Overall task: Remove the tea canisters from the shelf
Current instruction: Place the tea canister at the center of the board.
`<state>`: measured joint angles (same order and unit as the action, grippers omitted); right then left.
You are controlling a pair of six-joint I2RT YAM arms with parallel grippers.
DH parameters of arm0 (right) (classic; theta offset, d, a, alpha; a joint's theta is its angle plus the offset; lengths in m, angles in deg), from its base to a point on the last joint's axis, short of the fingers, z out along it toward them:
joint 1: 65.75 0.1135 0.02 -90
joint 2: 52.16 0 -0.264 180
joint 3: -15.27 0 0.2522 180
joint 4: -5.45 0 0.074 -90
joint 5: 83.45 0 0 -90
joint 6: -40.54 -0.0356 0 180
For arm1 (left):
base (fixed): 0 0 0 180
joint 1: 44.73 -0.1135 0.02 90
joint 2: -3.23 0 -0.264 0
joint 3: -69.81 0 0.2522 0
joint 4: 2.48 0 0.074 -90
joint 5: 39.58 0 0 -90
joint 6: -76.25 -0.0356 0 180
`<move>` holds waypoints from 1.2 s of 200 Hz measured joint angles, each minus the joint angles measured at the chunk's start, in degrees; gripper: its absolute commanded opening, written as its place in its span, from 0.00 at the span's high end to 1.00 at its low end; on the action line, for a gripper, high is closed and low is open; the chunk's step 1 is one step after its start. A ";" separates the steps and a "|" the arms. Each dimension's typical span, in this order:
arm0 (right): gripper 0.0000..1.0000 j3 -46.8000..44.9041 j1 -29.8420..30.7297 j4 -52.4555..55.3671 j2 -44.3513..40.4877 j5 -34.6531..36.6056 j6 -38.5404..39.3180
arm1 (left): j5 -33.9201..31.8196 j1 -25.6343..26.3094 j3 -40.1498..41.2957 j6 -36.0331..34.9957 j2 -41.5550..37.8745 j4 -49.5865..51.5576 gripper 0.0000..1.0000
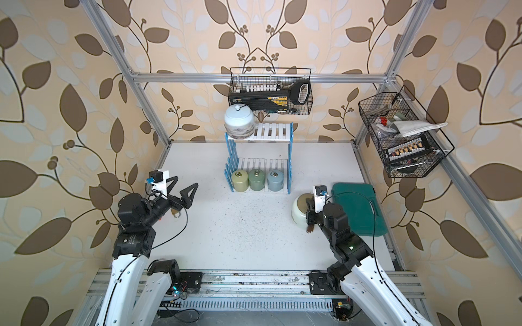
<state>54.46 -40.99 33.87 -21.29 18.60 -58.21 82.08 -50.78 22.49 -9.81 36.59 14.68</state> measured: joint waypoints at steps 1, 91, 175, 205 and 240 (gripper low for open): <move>1.00 -0.13 0.00 0.00 -0.07 0.00 -0.07 | 0.00 0.00 0.02 0.02 0.00 0.00 0.01; 1.00 -6.45 0.00 0.09 -4.70 0.98 -1.75 | 0.26 0.02 0.17 0.46 0.02 -0.15 0.01; 1.00 -7.67 0.00 0.61 -3.56 2.62 -1.53 | 0.44 0.04 0.37 0.72 0.68 -0.28 0.01; 0.99 -8.00 0.00 0.15 -2.93 2.95 -1.49 | 0.48 0.07 0.37 0.68 0.79 -0.28 0.01; 0.73 -8.20 0.00 -0.39 -2.43 3.26 -1.55 | 0.46 0.11 0.37 0.61 1.05 -0.04 0.01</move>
<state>46.26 -40.99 33.47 -23.72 21.86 -59.77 82.54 -50.67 22.86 -9.20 37.64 14.63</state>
